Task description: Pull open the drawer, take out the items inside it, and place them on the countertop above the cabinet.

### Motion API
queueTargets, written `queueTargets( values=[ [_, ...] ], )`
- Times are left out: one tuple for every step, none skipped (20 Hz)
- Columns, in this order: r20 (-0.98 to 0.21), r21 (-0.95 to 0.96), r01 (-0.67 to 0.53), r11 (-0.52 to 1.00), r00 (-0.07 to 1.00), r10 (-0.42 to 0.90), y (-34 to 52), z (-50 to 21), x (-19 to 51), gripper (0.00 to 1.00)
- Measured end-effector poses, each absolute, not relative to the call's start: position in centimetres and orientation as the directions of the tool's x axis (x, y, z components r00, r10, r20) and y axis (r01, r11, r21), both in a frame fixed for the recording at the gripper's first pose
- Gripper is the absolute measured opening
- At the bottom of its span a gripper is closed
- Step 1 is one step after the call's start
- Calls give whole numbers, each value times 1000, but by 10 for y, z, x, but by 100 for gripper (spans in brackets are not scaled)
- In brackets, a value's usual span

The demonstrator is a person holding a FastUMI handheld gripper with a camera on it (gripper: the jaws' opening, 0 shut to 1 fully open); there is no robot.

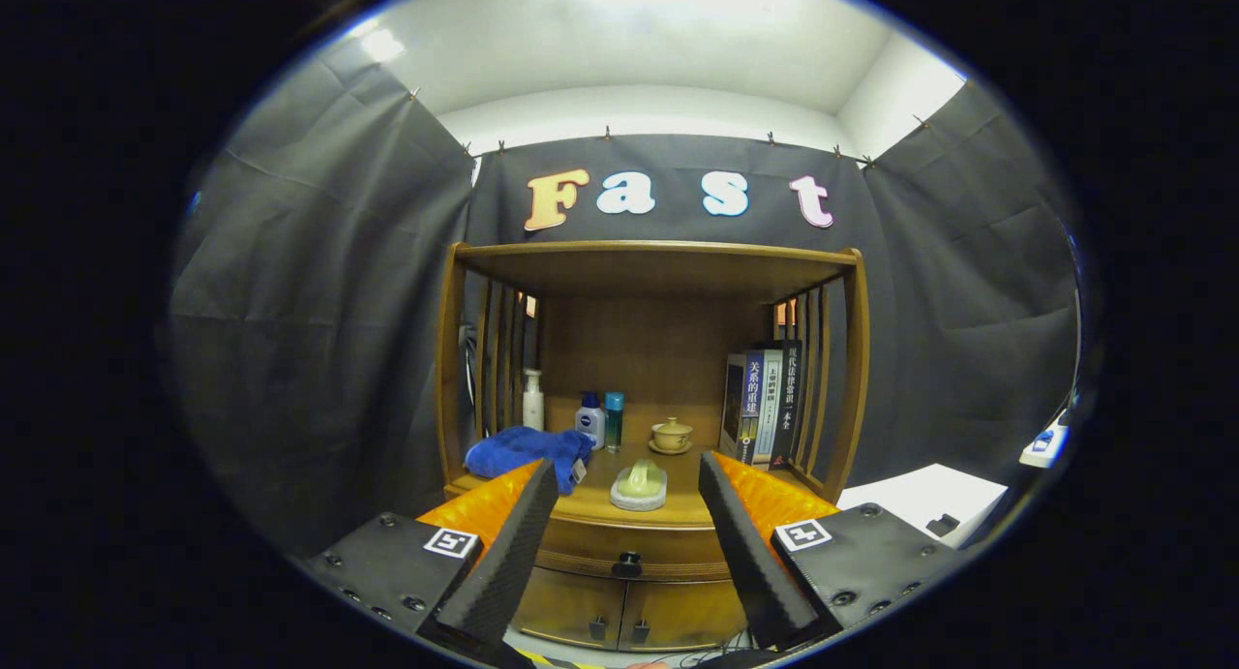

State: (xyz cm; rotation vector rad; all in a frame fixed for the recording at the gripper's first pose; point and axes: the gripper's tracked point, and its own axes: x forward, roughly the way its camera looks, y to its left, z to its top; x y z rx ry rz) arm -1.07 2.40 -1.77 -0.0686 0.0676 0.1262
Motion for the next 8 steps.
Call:
queueTargets(
  values=[
    [-62, -57, -124, 991, 991, 120, 23, -16, -10, 96],
    [-54, -51, -120, 991, 992, 118, 21, -14, -11, 96],
    [-47, -45, -116, 992, 992, 113, 19, -13, -10, 96],
    [-44, -39, -110, 993, 993, 108, 17, -13, -10, 96],
    [-46, -34, -107, 994, 993, 106, 16, -13, -10, 96],
    [-48, -28, -105, 994, 993, 104, 15, -13, -10, 96],
    [-50, -21, -105, 994, 993, 104, 15, -14, -9, 96],
    [-53, -15, -104, 995, 993, 103, 15, -15, -9, 96]
  ],
)
